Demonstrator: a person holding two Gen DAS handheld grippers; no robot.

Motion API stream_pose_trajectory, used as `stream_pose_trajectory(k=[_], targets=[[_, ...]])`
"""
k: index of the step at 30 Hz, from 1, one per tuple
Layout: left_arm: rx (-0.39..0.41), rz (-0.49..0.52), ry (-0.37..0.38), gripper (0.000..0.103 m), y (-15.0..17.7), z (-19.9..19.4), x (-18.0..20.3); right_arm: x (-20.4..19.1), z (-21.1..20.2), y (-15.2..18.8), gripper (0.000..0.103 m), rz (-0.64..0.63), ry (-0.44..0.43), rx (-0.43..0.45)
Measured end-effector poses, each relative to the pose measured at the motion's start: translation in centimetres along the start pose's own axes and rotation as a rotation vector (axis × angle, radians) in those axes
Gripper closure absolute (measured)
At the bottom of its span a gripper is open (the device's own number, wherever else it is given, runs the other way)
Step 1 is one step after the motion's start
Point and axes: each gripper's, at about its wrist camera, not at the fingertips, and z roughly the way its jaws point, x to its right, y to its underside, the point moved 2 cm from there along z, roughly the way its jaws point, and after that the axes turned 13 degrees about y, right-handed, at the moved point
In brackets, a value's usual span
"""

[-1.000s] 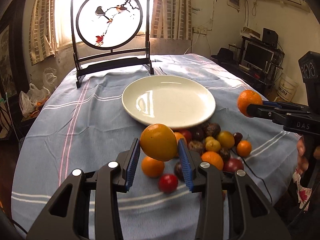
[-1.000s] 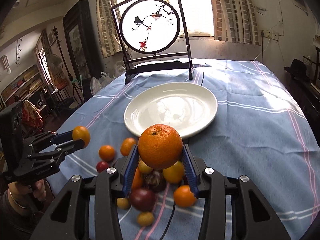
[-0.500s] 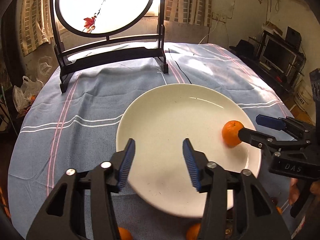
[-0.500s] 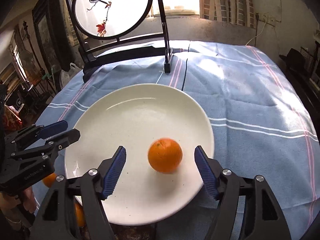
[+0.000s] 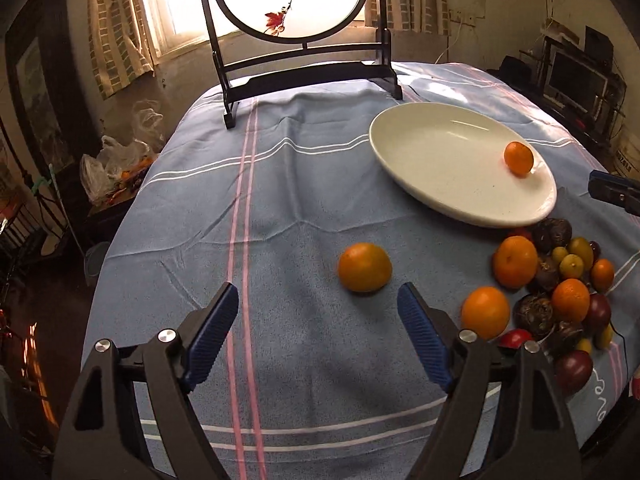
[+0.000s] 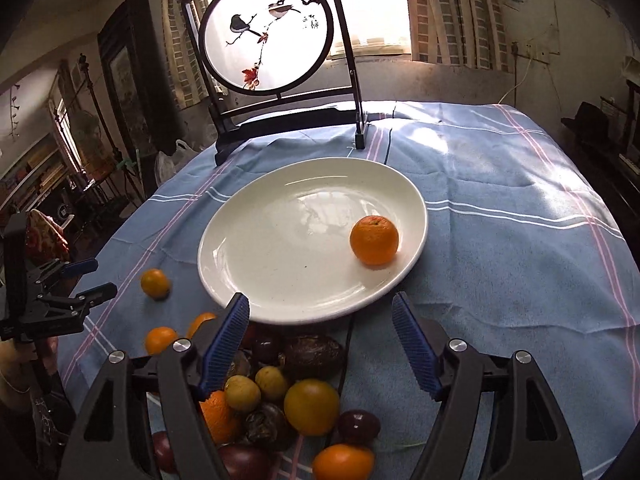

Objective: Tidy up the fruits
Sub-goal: 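Grasp a large orange with the left gripper and lift it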

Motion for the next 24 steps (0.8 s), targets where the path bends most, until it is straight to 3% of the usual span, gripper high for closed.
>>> stream_pose_trajectory(k=[6, 10, 15, 22, 24], targets=[[-0.006, 0.094, -0.028, 0.024, 0.4, 2.0, 2.2, -1.5, -2.1, 1.9, 0.029, -0.047, 0.015, 0.000], [-0.009, 0.083, 0.009, 0.024, -0.1, 3.0, 2.6, -0.9, -2.9, 3.0, 0.029, -0.047, 0.029, -0.007], [-0.040, 0.090, 0.016, 0.045, -0.5, 4.6, 2.6, 0.2, -3.8, 3.9, 0.029, -0.028, 0.044, 0.001], [-0.056, 0.077, 0.009, 0.049, -0.8, 5.8, 2.2, 1.0, -3.5, 4.9, 0.029, -0.010, 0.045, -0.017], [-0.061, 0.083, 0.008, 0.055, -0.9, 6.0, 2.4, 1.1, -3.3, 5.1, 0.029, -0.010, 0.047, -0.027]])
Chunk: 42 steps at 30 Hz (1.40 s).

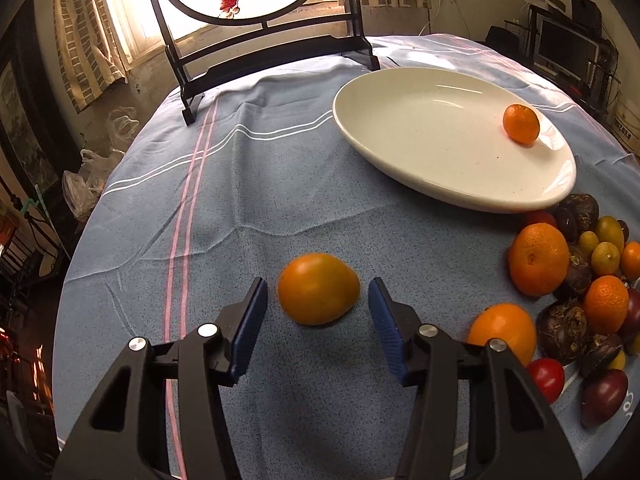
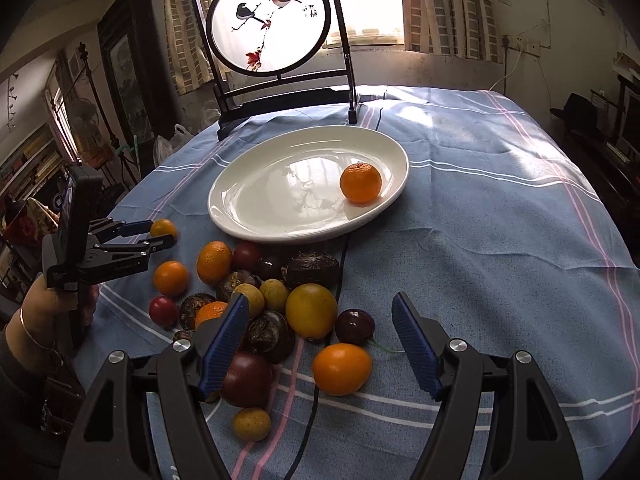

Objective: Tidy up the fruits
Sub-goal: 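Grasp a large orange with the left gripper and lift it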

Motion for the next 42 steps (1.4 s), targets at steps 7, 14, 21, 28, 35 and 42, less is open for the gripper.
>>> stream_pose_trajectory(k=[7, 14, 21, 28, 35, 42], targets=[[-0.020, 0.007, -0.008, 0.061, -0.4, 0.6, 0.1, 0.9, -0.1, 0.7, 0.029, 0.009, 0.018, -0.008], [-0.002, -0.004, 0.028, 0.062, -0.1, 0.1, 0.2, -1.3, -0.6, 1.6, 0.029, -0.081, -0.012, -0.011], [0.005, 0.017, 0.032, 0.062, 0.2, -0.3, 1.0, -3.8, -1.3, 2.8, 0.029, -0.163, -0.055, -0.024], [0.037, 0.005, 0.049, 0.062, 0.6, -2.0, 0.8, -5.9, -2.4, 4.5, 0.029, -0.227, -0.159, -0.053], [0.065, 0.011, 0.062, 0.062, 1.2, -3.8, 1.4, -11.5, -2.1, 5.4, 0.043, -0.345, -0.244, -0.064], [0.067, 0.016, 0.074, 0.062, 2.0, -4.7, 1.7, -13.7, -1.4, 5.8, 0.051, -0.429, -0.125, -0.035]])
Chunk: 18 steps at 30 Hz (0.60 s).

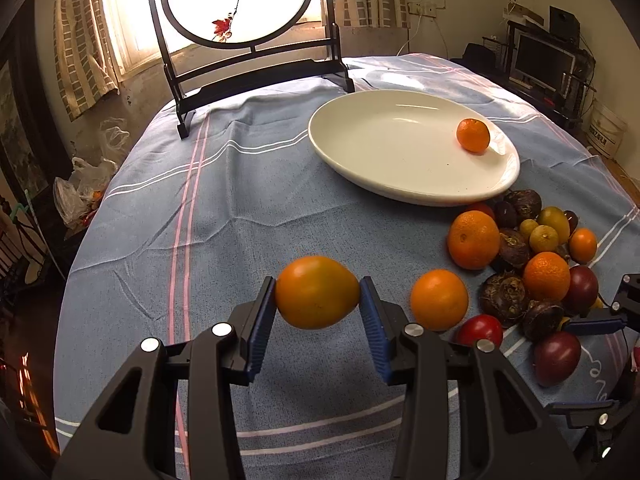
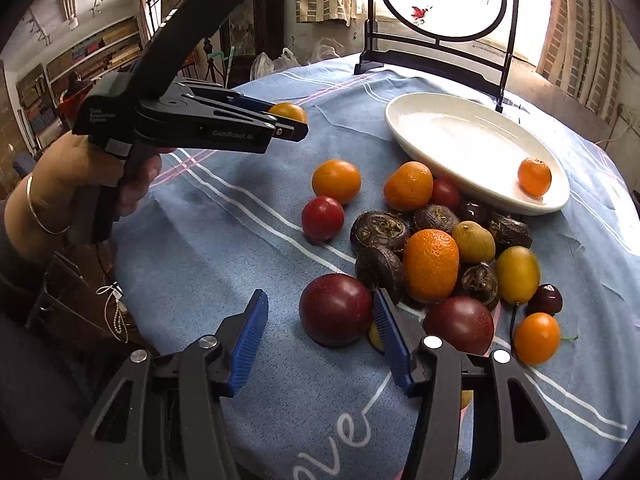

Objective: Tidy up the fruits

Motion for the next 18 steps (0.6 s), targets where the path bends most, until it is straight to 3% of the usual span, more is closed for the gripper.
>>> stream_pose_trajectory(k=[2, 7, 14, 18], targets=[[0.004, 0.002, 0.002, 0.062, 0.1, -0.2, 0.1, -0.1, 0.0, 0.0, 0.065, -0.017, 0.047, 0.003], [0.010, -0.003, 0.008, 0.062, 0.2, -0.3, 0.2, 1.0, -0.4, 0.2, 0.065, 0.029, 0.022, 0.005], [0.020, -0.007, 0.016, 0.062, 0.3, -0.8, 0.3, 3.6, -2.6, -0.3, 0.065, 0.143, -0.088, 0.056], [0.032, -0.007, 0.024, 0.062, -0.1, -1.2, 0.5, 5.9, -3.2, -1.1, 0.065, 0.192, -0.092, 0.078]])
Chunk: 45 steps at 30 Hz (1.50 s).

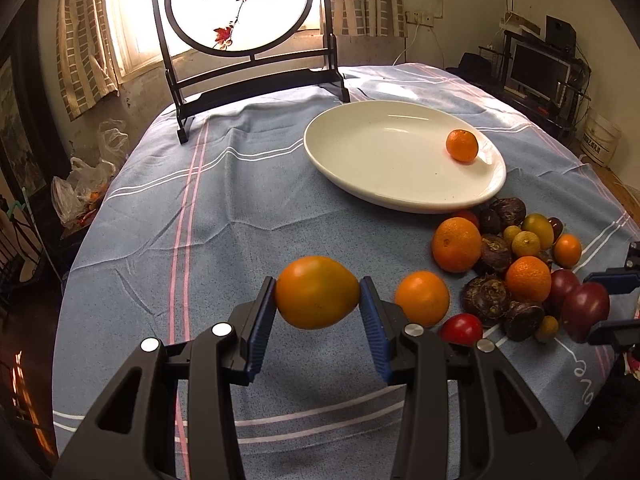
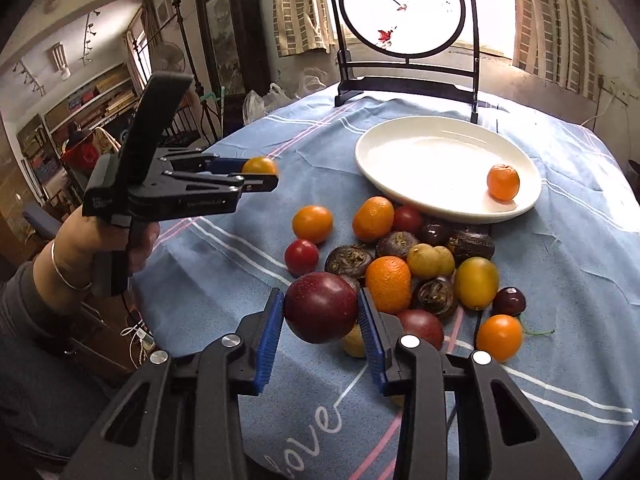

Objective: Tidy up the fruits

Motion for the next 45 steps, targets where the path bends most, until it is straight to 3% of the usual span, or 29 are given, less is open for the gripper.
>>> stream_pose_trajectory(k=[5, 9, 14, 18, 20, 22, 23, 24, 28, 34, 41, 45], targets=[[0.010, 0.032, 0.012, 0.062, -2.0, 0.1, 1.1, 3.9, -0.4, -3.4, 0.065, 0.056, 0.040, 0.043], [0.015, 0.058, 0.034, 0.062, -5.7, 1.6, 2.1, 6.8, 0.8, -7.5, 0.065, 0.064, 0.080, 0.071], [-0.004, 0.058, 0.064, 0.062, -10.6, 6.0, 3.1, 9.4, 6.0, -11.6, 0.065, 0.071, 0.118, 0.041], [-0.056, 0.057, 0.061, 0.061, -12.8, 10.6, 3.4, 10.4, 10.5, -12.7, 0.064, 0.088, 0.114, -0.001], [-0.080, 0.047, 0.057, 0.061, -13.3, 12.2, 3.3, 10.5, 11.6, -12.9, 0.059, 0.078, 0.131, -0.004], [-0.072, 0.046, 0.048, 0.050, -13.5, 12.4, 3.3, 10.6, 11.1, -12.8, 0.038, 0.090, 0.140, 0.035], [-0.052, 0.048, 0.041, 0.036, -13.4, 11.8, 3.3, 10.5, 10.5, -12.7, 0.036, 0.095, 0.131, 0.051], [-0.027, 0.054, 0.034, 0.029, -13.3, 11.0, 3.4, 10.5, 9.8, -12.5, 0.036, 0.099, 0.125, 0.057], [0.007, 0.080, 0.046, 0.028, -11.4, 7.0, 3.9, 9.9, 5.9, -10.2, 0.036, 0.080, 0.132, 0.084], [0.005, 0.150, 0.049, 0.027, -5.2, 1.8, 5.3, 7.0, 1.1, -4.6, 0.037, 0.017, 0.091, 0.085], [-0.027, 0.150, 0.065, 0.028, -1.1, 0.7, 5.8, 2.9, 1.4, -0.9, 0.039, -0.045, 0.079, 0.032], [-0.029, 0.253, 0.108, 0.033, -0.1, 0.7, 9.0, 2.4, 1.8, -0.2, 0.046, -0.064, 0.064, 0.003]])
